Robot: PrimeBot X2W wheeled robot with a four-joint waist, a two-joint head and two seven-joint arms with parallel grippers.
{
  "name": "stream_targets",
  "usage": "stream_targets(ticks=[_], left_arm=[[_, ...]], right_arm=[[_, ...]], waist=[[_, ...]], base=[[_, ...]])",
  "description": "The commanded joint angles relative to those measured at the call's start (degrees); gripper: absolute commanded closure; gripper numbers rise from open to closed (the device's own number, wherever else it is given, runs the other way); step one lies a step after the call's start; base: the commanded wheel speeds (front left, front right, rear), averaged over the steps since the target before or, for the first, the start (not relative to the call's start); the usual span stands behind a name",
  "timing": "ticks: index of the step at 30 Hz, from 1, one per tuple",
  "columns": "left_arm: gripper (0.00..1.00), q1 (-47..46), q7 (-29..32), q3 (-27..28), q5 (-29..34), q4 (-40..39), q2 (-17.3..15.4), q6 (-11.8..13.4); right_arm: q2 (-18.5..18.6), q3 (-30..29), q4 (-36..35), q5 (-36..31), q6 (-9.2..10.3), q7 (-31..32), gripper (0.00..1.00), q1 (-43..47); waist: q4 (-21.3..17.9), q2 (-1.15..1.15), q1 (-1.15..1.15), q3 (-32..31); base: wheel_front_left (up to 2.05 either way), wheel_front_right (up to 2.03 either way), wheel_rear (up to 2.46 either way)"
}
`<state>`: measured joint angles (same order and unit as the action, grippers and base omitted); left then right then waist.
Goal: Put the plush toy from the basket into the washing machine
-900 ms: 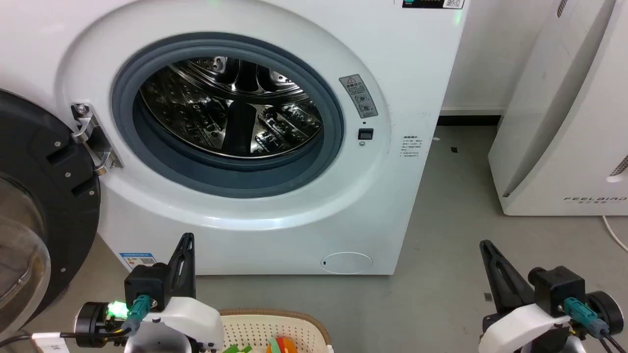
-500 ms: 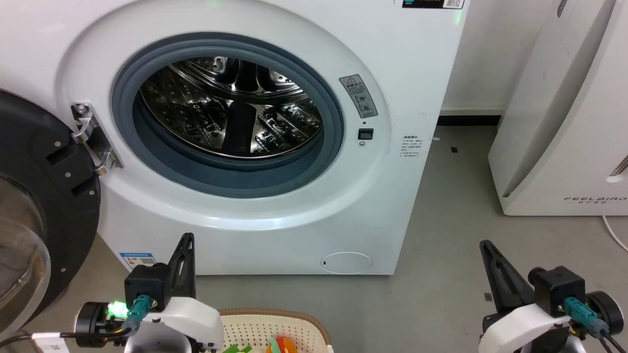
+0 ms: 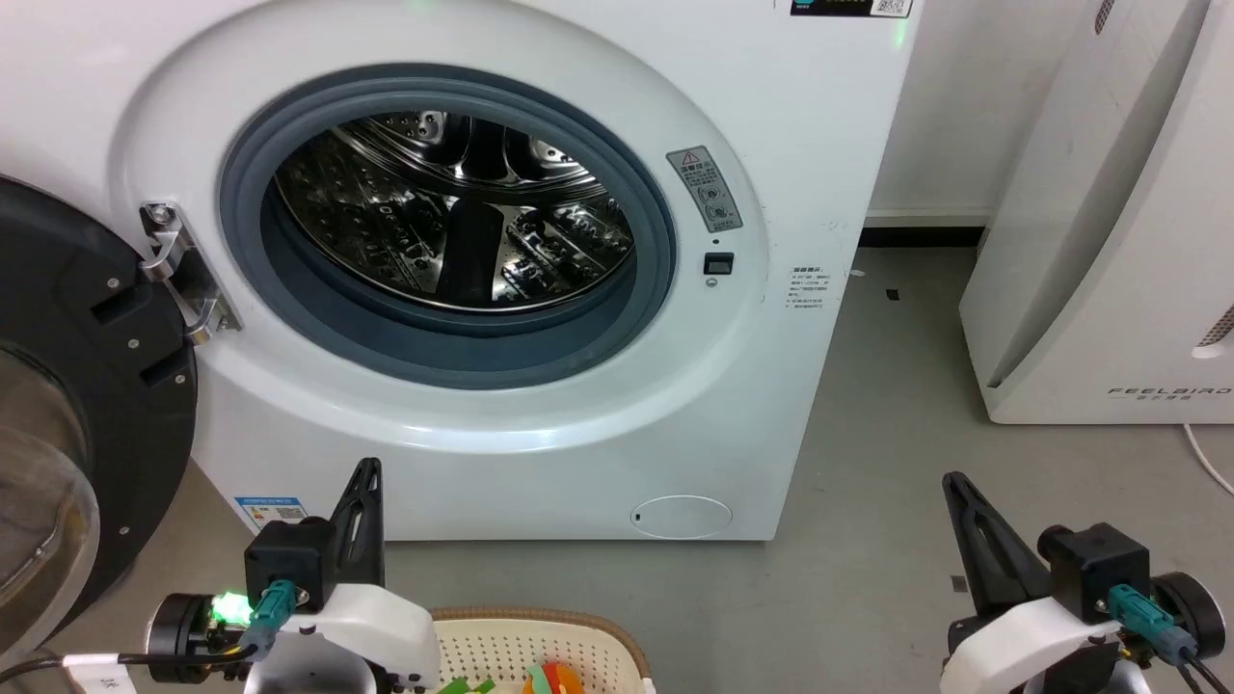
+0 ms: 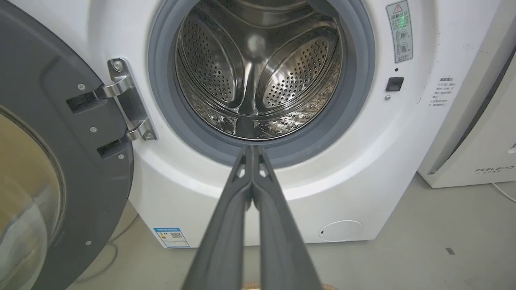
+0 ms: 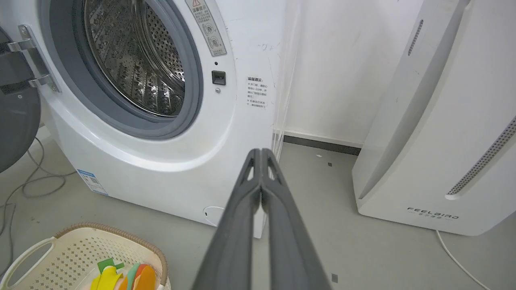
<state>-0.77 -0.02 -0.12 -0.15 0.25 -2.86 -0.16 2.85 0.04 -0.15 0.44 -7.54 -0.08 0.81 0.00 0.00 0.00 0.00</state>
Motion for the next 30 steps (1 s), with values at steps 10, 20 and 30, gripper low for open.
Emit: stream_targets(ticks=[10, 20, 30], left_arm=[[0.00, -0.21, -0.76, -0.39, -0.34, 0.42, 0.00, 0.79], [0.00, -0.58, -1.95, -1.02, -0.80, 0.88, 0.00, 1.82], [0.00, -1.94, -3.15, -2.08, -0.75, 4.51, 0.00, 1.48]], right_arm=[[0.00, -0.96, -0.30, 0.76, 0.00, -0.77, 0.00, -0.02], [0.00, -2.29, -1.11, 2.30, 0.01, -1.96, 0.00, -0.06], [0.01, -3.15, -1.96, 3.61, 0.01, -3.15, 0.00, -0.58]], waist=[[-0.02, 0.00, 0.00, 0.14], [-0.05, 0.00, 0.00, 0.52], [-0.34, 0.00, 0.00, 1.71]], base=[[0.00, 0.00, 0.00], [0.00, 0.00, 0.00], [0.00, 0.00, 0.00]])
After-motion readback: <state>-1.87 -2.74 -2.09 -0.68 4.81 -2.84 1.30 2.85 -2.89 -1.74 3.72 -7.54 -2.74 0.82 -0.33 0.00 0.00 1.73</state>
